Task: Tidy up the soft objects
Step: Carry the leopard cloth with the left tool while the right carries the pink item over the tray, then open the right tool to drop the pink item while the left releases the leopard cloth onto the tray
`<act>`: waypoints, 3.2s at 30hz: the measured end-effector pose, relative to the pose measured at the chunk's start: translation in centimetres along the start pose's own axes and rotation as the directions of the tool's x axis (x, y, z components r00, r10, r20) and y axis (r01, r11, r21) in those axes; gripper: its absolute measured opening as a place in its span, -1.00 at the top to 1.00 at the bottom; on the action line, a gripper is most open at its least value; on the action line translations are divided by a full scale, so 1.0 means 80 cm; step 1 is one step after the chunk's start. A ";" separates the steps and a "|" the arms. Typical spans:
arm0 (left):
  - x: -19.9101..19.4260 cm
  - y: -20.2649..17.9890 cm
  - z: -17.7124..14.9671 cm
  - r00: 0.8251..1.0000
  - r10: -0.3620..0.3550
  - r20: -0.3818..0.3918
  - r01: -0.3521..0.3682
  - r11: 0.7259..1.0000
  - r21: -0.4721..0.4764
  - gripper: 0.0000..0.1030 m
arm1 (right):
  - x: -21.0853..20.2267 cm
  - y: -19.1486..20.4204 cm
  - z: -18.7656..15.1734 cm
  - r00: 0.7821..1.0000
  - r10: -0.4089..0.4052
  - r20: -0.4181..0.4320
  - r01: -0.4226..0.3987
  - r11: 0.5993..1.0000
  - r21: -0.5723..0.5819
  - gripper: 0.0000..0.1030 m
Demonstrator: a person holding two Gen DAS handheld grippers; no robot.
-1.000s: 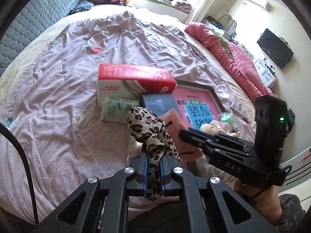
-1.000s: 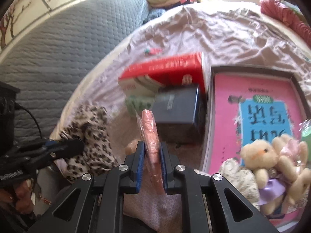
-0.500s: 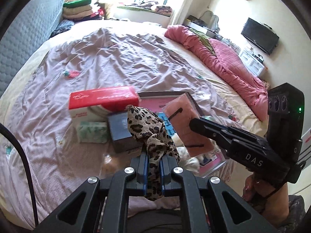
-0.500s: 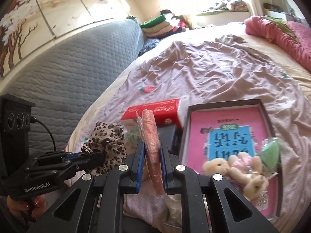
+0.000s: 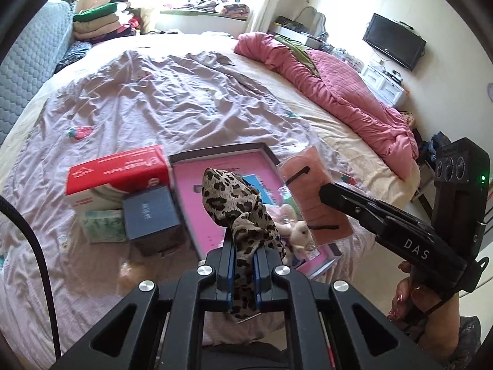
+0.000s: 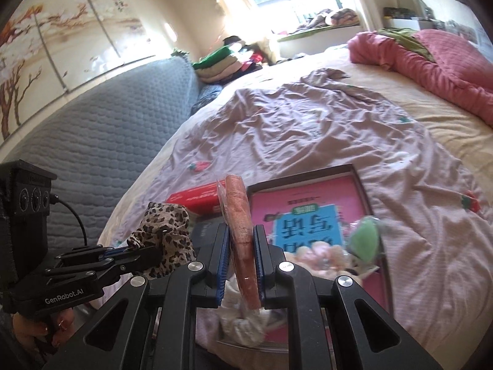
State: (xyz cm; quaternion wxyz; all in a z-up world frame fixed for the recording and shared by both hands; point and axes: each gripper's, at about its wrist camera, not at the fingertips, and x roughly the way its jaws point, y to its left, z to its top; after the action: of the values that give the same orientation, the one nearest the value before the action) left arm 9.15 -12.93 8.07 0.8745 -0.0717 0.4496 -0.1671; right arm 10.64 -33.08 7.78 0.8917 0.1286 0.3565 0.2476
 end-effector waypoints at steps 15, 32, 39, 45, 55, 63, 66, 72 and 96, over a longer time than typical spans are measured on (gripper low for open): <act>0.061 -0.016 -0.017 0.996 0.021 -0.091 -0.019 1.000 0.021 0.82 | -0.019 -0.054 -0.006 0.997 -0.070 0.026 0.068 0.996 0.064 0.69; 0.111 -0.008 -0.040 0.986 0.036 -0.162 -0.031 0.999 0.032 0.82 | -0.012 -0.112 -0.029 0.983 -0.184 -0.009 0.184 0.974 0.131 0.69; 0.120 -0.007 -0.043 0.984 0.038 -0.172 -0.033 0.999 0.033 0.82 | 0.003 -0.126 -0.042 0.978 -0.201 -0.046 0.206 0.968 0.141 0.69; 0.125 -0.004 -0.044 0.983 0.035 -0.179 -0.031 0.999 0.024 0.82 | 0.011 -0.135 -0.050 0.976 -0.210 -0.055 0.216 0.964 0.156 0.69; 0.130 -0.001 -0.043 0.982 0.030 -0.184 -0.028 0.999 0.017 0.82 | 0.029 -0.145 -0.062 0.972 -0.217 -0.089 0.229 0.960 0.158 0.69; 0.136 0.000 -0.043 0.981 0.035 -0.192 -0.032 0.999 0.020 0.82 | 0.041 -0.152 -0.071 0.968 -0.225 -0.110 0.241 0.957 0.160 0.68; 0.138 0.002 -0.043 0.980 0.033 -0.194 -0.030 0.999 0.017 0.82 | 0.044 -0.151 -0.072 0.967 -0.228 -0.112 0.243 0.957 0.157 0.66; 0.141 0.005 -0.043 0.980 0.033 -0.196 -0.032 0.999 0.008 0.82 | 0.047 -0.147 -0.072 0.969 -0.220 -0.113 0.235 0.961 0.146 0.64; 0.143 0.009 -0.042 0.979 0.026 -0.201 -0.028 1.000 -0.004 0.82 | 0.047 -0.132 -0.065 0.979 -0.176 -0.105 0.190 0.971 0.145 0.28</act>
State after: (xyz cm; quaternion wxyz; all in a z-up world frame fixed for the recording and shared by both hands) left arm 12.76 -16.27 -2.76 0.8265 -0.0514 0.5372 -0.1600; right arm 13.09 -39.73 -2.39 0.8807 0.1525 0.4255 0.1416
